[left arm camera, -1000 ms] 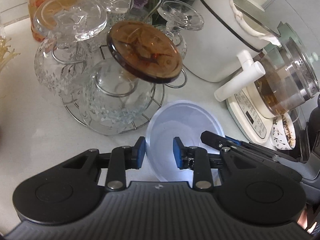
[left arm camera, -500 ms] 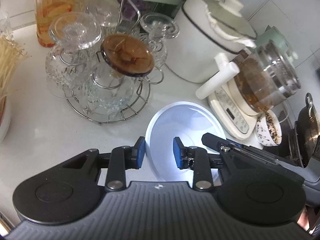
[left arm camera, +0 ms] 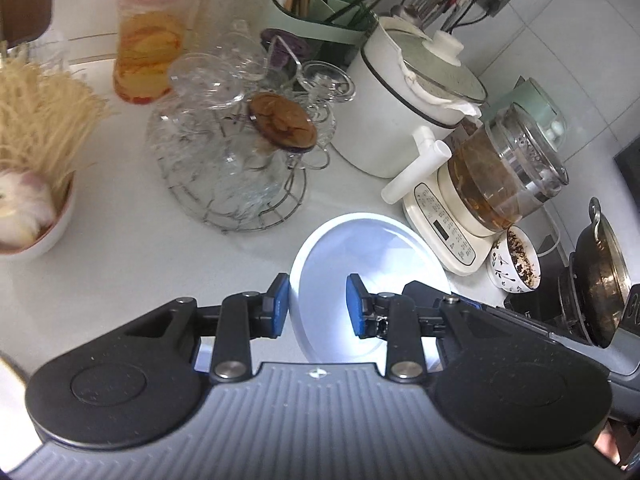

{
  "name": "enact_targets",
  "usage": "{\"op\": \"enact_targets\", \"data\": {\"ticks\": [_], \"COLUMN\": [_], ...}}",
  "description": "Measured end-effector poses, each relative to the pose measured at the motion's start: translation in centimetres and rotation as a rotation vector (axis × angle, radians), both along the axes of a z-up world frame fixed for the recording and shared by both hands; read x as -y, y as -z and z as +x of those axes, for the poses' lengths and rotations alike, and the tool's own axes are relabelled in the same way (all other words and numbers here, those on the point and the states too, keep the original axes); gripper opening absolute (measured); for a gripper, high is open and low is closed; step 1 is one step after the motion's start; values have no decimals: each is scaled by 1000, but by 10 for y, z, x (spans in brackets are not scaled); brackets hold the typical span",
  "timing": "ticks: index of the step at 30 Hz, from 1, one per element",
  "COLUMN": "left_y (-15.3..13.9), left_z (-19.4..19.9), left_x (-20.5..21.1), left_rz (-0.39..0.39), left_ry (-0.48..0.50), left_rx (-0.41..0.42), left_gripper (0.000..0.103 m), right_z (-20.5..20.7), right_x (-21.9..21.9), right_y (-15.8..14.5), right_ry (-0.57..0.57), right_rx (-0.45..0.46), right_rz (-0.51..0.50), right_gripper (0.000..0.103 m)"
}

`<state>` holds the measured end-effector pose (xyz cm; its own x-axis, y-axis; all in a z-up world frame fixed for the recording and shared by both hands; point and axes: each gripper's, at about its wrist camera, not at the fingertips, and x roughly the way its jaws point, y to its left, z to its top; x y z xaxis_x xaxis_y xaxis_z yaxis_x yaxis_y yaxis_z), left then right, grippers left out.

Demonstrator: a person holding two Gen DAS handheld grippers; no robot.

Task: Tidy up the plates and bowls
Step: 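Lift the second translucent bowl and carry it over the first one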

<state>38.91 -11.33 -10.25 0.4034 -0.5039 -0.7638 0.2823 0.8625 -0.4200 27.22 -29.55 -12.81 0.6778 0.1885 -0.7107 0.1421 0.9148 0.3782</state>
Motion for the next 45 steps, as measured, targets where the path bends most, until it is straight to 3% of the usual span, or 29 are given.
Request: {"op": "enact_targets", "data": {"ticks": [13,24,45], "left_y": [-10,3,33], "left_z": [-44,-67,-62], "left_x": [-57,-97,-105], "left_rz": [0,8,68], "left_ry": [11,12,46], "left_rx": [8,-15,-38], "left_gripper": [35,35,36], "right_z": [-39,-66,-67], "right_x": [-50,-93,-116], "right_y": [-10,-3,25], "right_ry": [16,16,-35], "right_rx": [-5,-38,-109], "right_rz": [21,0,-28], "right_gripper": [15,15,17]}}
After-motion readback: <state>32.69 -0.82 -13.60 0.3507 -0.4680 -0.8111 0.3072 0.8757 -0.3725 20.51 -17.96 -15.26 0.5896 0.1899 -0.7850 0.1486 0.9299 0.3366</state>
